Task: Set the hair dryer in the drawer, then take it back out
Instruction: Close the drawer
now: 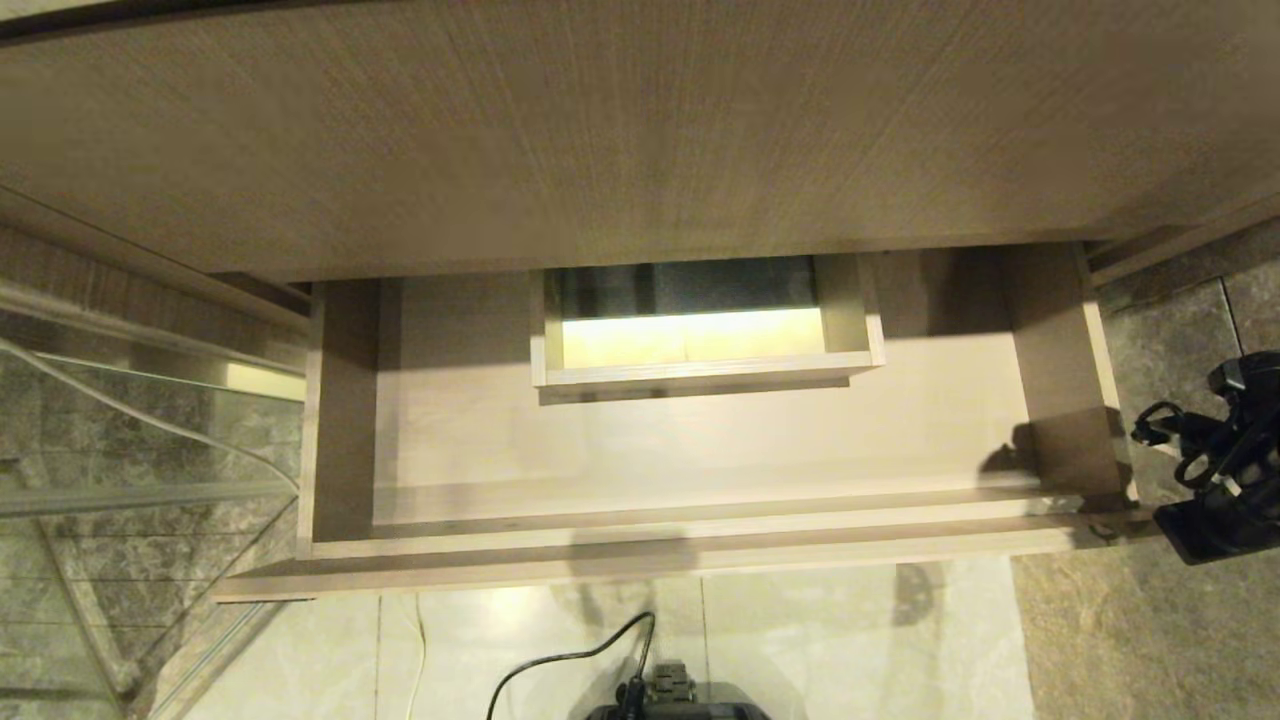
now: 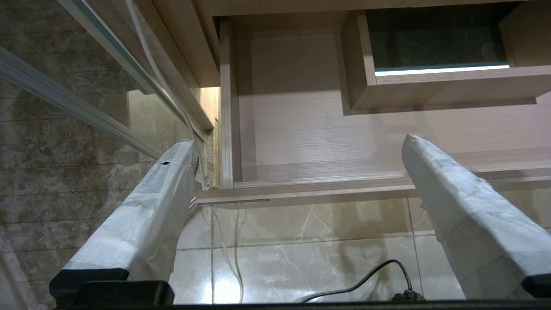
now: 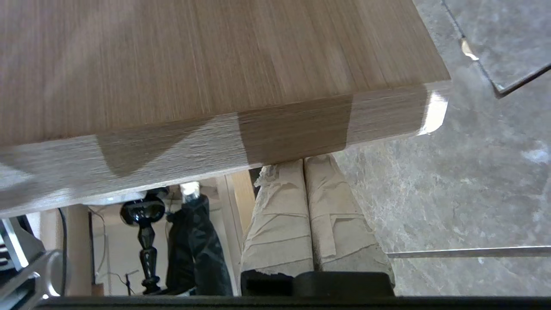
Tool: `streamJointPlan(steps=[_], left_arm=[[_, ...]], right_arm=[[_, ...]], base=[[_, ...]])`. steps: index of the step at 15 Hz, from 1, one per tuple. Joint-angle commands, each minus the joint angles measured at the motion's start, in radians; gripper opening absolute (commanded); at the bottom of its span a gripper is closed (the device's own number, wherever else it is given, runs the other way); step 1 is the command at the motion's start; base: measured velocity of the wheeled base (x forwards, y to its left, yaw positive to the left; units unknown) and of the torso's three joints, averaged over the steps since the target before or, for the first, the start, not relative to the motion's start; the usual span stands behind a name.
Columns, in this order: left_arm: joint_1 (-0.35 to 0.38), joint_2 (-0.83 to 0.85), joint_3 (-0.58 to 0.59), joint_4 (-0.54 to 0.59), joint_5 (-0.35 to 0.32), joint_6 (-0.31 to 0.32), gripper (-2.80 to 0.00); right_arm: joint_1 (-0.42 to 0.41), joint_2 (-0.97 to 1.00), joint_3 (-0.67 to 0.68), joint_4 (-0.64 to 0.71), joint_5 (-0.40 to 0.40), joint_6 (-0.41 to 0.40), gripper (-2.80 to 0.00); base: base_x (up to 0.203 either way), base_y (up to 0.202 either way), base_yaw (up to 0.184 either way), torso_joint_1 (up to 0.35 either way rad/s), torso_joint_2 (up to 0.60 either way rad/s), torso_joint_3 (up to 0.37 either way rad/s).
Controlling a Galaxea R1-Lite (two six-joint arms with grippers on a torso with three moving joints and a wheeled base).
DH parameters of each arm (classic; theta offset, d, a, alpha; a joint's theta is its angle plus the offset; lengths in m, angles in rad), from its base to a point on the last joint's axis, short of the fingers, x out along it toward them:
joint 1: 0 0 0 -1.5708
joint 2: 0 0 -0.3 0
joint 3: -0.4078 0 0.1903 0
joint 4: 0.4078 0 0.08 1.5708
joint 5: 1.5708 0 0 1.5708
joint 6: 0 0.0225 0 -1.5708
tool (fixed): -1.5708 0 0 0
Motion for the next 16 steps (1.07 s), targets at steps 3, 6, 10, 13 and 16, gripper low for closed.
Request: streamJointPlan(steps=[3, 6, 10, 13, 16], left_arm=[[0.000, 0.000, 0.040, -0.003, 0.000, 0.000, 0.00], [0.000, 0.000, 0.040, -0.001, 0.000, -0.001, 0.00], [0.000, 0.000, 0.040, -0.001, 0.000, 0.000, 0.00], [0.000, 0.000, 0.040, -0.001, 0.000, -0.001, 0.00], [0.000, 0.000, 0.040, -0.001, 0.000, 0.000, 0.00]], right_arm=[[0.002, 0.011, -0.043, -0.006, 0.000, 0.008, -2.80], [0.003, 0.017, -0.056, -0.006, 0.000, 0.015, -2.80], [0.016, 0.019, -0.063, -0.006, -0.002, 0.018, -2.80], [0.025, 0.028, -0.102, -0.019, 0.000, 0.030, -2.80], [0.029, 0.030, -0.120, -0.021, 0.000, 0.032, -2.80]], base=[[0.000, 0.000, 0.000, 0.000, 0.00, 0.000], [0.000, 0.000, 0.000, 0.000, 0.00, 0.000], [0.000, 0.000, 0.000, 0.000, 0.00, 0.000], [0.000, 0.000, 0.000, 0.000, 0.00, 0.000], [0.000, 0.000, 0.000, 0.000, 0.00, 0.000]])
